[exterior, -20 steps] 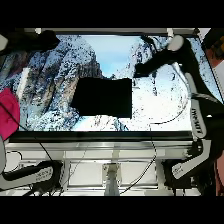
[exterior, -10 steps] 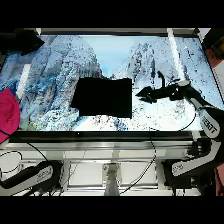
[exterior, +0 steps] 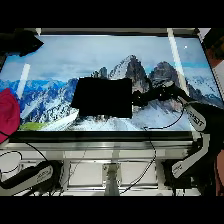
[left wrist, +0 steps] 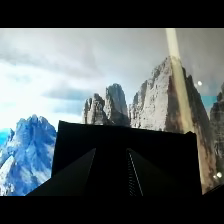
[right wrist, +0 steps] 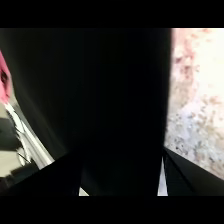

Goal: Fold the clothes and pants, and hang the long-sleeved shirts on hangers.

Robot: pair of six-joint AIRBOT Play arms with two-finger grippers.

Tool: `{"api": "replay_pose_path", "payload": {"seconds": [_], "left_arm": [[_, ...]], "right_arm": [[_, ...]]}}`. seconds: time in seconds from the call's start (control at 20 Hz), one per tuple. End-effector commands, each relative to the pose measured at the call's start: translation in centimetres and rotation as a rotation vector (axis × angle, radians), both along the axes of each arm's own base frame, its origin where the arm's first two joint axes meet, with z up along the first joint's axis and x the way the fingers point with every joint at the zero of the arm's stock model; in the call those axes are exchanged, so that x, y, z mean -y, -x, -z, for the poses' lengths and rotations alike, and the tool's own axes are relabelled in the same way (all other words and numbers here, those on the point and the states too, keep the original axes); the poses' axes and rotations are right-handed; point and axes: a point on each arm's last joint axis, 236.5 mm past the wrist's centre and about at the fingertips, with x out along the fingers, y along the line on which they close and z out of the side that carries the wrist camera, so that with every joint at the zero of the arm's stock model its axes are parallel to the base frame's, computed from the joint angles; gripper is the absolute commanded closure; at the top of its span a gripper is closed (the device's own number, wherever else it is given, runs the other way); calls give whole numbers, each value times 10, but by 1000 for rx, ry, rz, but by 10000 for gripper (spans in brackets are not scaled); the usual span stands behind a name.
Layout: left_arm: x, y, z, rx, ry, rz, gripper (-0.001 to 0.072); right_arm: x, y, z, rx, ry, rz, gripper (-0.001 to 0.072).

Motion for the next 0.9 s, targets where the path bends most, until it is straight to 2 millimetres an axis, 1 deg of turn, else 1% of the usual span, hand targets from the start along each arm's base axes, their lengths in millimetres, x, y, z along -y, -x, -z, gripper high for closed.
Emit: {"api": "replay_pose_path", "payload": {"seconds": [0.0,0.05,0.1,0.15,0.2,0.3,0.35,0.4,0.45,0.5,0.55,0.6,0.65,0.7,0.75,0.85], "left_arm": [[0,0,0,-1,0,-1,469],[-1,0,0,-1,0,-1,469],[-1,0,0,-1,0,-1,469],[-1,0,0,-1,0,-1,469],[-1,0,0,-1,0,-1,469],[-1,0,0,-1,0,-1,469],[-1,0,0,-1,0,-1,469],[-1,0,0,-1,0,-1,469],[-1,0,0,-1,0,-1,469],[-1,0,0,-1,0,-1,469],[-1,0,0,-1,0,-1,469],[-1,0,0,-1,0,-1,469],[-1,0,0,-1,0,-1,469],[-1,0,0,-1,0,-1,469],[-1,0,0,-1,0,-1,469],[-1,0,0,-1,0,-1,469]], "right_arm": [[-8,-2,1,-15,37,-43,275],[-12,-3,2,-10,38,-51,344],[-15,-3,1,-4,38,-58,467],[-17,-2,-2,-3,33,-70,677],[-17,-1,-6,-6,25,-80,700],[-9,-3,-15,-33,8,-66,702],[2,-8,-20,-40,5,-33,703],[19,-16,-24,-39,12,10,702],[39,-23,-29,-29,23,51,703],[66,-29,-32,-27,49,104,702],[96,-33,-34,-31,80,156,702],[130,-32,-36,-40,113,208,702],[163,-28,-38,-52,138,252,702],[198,-19,-41,-77,160,304,702],[232,-8,-44,-111,177,364,702],[290,21,-54,-194,206,497,702]]}}
